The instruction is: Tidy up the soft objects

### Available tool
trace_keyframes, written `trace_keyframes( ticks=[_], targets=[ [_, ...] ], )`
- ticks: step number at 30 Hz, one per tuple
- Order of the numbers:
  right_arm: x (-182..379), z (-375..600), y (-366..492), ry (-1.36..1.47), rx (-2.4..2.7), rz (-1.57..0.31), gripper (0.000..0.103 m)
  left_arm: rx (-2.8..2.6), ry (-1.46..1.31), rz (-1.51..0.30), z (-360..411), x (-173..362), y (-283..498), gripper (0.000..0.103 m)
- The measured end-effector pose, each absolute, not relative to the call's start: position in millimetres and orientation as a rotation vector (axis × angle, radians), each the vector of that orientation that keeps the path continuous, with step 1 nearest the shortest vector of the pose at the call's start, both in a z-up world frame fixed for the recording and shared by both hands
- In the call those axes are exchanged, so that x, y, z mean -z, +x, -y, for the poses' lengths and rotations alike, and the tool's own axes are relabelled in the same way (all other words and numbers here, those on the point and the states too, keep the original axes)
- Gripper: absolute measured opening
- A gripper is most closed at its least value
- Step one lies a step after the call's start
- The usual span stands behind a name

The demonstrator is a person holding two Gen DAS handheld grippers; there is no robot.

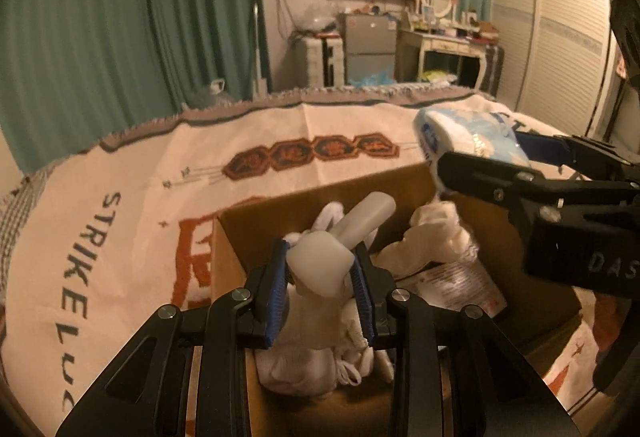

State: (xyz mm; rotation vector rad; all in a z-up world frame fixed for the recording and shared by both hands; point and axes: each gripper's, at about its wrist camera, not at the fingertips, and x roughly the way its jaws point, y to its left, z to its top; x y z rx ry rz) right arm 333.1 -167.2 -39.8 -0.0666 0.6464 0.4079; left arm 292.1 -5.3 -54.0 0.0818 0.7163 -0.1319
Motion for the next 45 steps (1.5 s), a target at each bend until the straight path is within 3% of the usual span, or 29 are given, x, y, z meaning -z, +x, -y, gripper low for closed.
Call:
trace_keyframes(
  ticks=[5, 6, 7, 9, 15, 21, 22, 24, 30, 37, 45],
  targets=[
    [44.2, 167.0, 338.1, -0.064, -0.361, -0.647, 0.086, 0.100, 0.101, -0.750, 7.9, 57.7, 293.6, 0.034],
    [42.7, 166.6, 337.8, -0.062, -0.360, -0.646, 0.088, 0.098, 0.102, -0.745, 8.7, 56.5, 291.7, 0.043],
    [40.9, 167.3, 336.1, -0.063, -0.356, -0.644, 0.089, 0.099, 0.098, -0.734, 9.4, 53.4, 288.3, 0.059],
    [34.0, 170.5, 330.0, -0.065, -0.339, -0.633, 0.090, 0.092, 0.079, -0.698, 8.7, 42.9, 279.5, 0.077],
    [-10.2, 187.6, 295.7, -0.039, -0.303, -0.573, 0.090, 0.072, 0.071, -0.597, 6.1, -8.4, 246.7, 0.078],
    [-91.0, 204.8, 229.4, -0.021, -0.288, -0.438, 0.090, 0.024, 0.073, -0.378, -0.8, -101.3, 170.1, 0.078],
    [-104.6, 206.6, 216.1, -0.020, -0.287, -0.410, 0.090, 0.019, 0.070, -0.347, -3.1, -113.6, 159.0, 0.083],
    [-133.4, 211.1, 183.7, -0.020, -0.288, -0.347, 0.094, 0.006, 0.057, -0.267, -8.8, -143.6, 127.7, 0.093],
    [-193.3, 220.3, 92.7, -0.039, -0.277, -0.175, 0.103, -0.031, 0.050, -0.070, -24.1, -196.4, 47.4, 0.093],
    [-214.0, 223.7, 14.6, -0.054, -0.301, -0.056, 0.103, -0.023, 0.027, 0.028, -33.0, -198.2, -13.0, 0.093],
    [-158.9, 218.6, -10.3, 0.020, -0.351, -0.094, 0.103, 0.024, -0.010, -0.081, -28.1, -144.1, -2.0, 0.093]
  ],
)
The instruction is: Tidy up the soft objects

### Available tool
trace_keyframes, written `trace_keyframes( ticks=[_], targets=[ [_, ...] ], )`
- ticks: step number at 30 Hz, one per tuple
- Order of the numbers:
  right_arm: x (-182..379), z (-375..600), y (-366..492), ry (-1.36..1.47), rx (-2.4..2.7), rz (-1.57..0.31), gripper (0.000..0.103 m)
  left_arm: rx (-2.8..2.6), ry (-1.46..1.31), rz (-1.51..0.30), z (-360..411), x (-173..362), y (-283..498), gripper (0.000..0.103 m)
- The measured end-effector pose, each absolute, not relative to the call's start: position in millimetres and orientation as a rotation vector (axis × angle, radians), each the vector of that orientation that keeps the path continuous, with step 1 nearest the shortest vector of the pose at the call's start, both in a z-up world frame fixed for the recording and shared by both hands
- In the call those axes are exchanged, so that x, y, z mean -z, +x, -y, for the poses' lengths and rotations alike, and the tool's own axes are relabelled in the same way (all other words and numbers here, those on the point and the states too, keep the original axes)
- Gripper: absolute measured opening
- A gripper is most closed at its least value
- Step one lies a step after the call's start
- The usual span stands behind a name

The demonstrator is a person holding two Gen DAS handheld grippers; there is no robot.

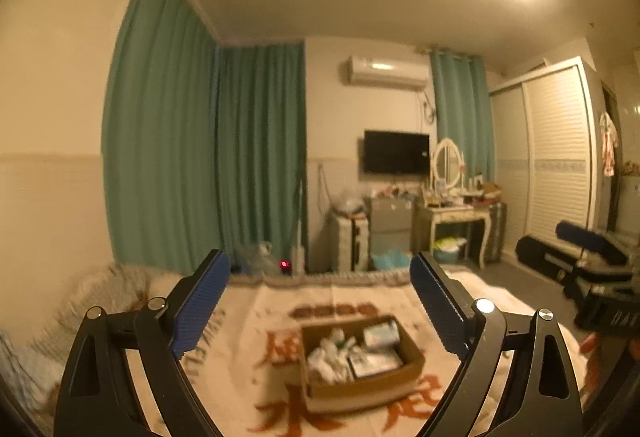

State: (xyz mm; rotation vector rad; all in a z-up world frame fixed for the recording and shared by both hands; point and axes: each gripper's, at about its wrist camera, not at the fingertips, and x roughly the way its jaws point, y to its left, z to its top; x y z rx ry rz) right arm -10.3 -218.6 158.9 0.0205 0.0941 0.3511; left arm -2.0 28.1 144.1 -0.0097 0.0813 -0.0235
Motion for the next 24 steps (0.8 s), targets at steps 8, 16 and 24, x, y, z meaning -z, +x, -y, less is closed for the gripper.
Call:
trace_keyframes(
  ticks=[8, 16, 24],
  targets=[
    [-49.6, 209.1, 34.4, 0.026, -0.271, -0.271, 0.103, -0.052, 0.074, -0.219, -12.0, -56.3, 32.0, 0.093],
    [5.2, 207.9, 51.2, -0.021, -0.254, -0.318, 0.103, -0.076, 0.059, -0.286, -18.7, -20.4, 41.3, 0.093],
    [5.3, 208.2, 58.4, -0.002, -0.237, -0.330, 0.103, -0.065, 0.044, -0.276, -23.8, -18.4, 31.8, 0.093]
  ],
)
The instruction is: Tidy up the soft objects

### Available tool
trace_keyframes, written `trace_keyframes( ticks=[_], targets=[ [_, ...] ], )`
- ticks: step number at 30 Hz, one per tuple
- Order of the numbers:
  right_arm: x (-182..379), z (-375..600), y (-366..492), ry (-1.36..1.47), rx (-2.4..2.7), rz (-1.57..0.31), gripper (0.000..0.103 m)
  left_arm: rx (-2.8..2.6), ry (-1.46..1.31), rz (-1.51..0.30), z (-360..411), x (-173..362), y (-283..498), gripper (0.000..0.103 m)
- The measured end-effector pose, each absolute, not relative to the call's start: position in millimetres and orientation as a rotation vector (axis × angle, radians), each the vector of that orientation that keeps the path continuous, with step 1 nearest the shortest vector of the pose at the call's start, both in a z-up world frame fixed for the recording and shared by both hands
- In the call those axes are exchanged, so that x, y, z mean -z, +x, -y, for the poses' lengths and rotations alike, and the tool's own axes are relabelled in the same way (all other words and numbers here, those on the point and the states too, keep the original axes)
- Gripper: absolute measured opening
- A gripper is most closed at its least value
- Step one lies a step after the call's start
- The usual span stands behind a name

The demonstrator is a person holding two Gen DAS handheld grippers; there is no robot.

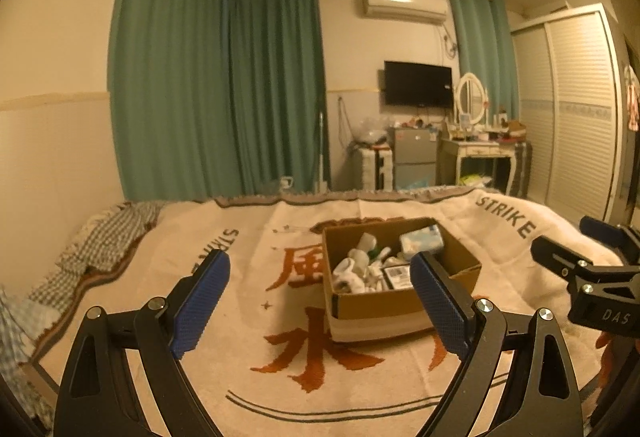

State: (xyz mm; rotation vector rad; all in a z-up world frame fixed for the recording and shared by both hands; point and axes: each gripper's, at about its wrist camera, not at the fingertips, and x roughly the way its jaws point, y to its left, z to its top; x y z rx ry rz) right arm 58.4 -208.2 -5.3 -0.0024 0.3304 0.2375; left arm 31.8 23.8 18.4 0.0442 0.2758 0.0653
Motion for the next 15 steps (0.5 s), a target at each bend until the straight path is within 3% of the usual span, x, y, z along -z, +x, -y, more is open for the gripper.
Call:
trace_keyframes(
  ticks=[15],
  targets=[
    [-0.7, 207.1, 49.9, -0.006, -0.233, -0.320, 0.103, -0.062, 0.056, -0.303, -23.1, -13.1, 35.1, 0.093]
  ],
)
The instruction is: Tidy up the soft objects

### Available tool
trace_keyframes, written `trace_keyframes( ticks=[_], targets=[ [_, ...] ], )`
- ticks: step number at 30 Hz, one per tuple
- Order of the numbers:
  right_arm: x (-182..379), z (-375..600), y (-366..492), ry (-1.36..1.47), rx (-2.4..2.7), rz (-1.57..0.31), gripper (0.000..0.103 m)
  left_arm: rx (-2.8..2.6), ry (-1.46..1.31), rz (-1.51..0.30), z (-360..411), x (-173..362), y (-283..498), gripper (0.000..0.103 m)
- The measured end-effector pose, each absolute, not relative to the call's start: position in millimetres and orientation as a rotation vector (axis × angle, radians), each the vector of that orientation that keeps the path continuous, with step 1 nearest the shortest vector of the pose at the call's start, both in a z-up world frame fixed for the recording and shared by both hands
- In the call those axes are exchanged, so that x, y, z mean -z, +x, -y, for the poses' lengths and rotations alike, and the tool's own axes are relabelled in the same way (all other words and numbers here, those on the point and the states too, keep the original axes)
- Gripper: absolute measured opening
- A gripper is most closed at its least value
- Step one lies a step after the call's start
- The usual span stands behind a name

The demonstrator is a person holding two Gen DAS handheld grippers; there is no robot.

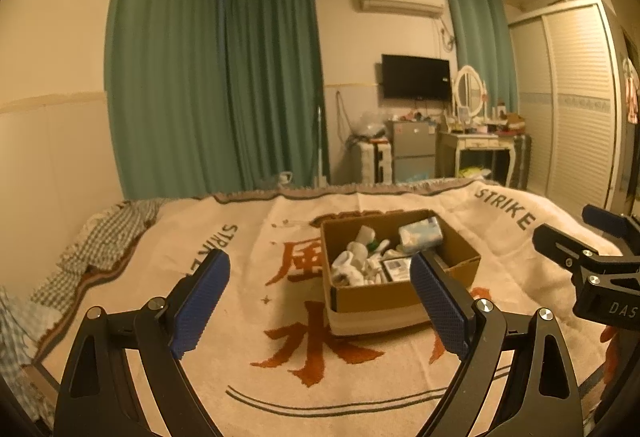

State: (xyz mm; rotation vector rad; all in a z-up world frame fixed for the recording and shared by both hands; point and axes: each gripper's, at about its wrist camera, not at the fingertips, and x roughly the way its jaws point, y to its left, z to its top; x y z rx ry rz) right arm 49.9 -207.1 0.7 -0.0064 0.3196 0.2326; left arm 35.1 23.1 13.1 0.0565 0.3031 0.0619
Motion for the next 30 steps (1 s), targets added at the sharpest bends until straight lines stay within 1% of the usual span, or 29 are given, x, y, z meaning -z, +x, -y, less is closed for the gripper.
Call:
trace_keyframes(
  ticks=[30],
  targets=[
    [1.1, 204.9, 51.8, 0.003, -0.228, -0.337, 0.103, -0.068, 0.043, -0.306, -24.1, -11.4, 31.3, 0.093]
  ],
)
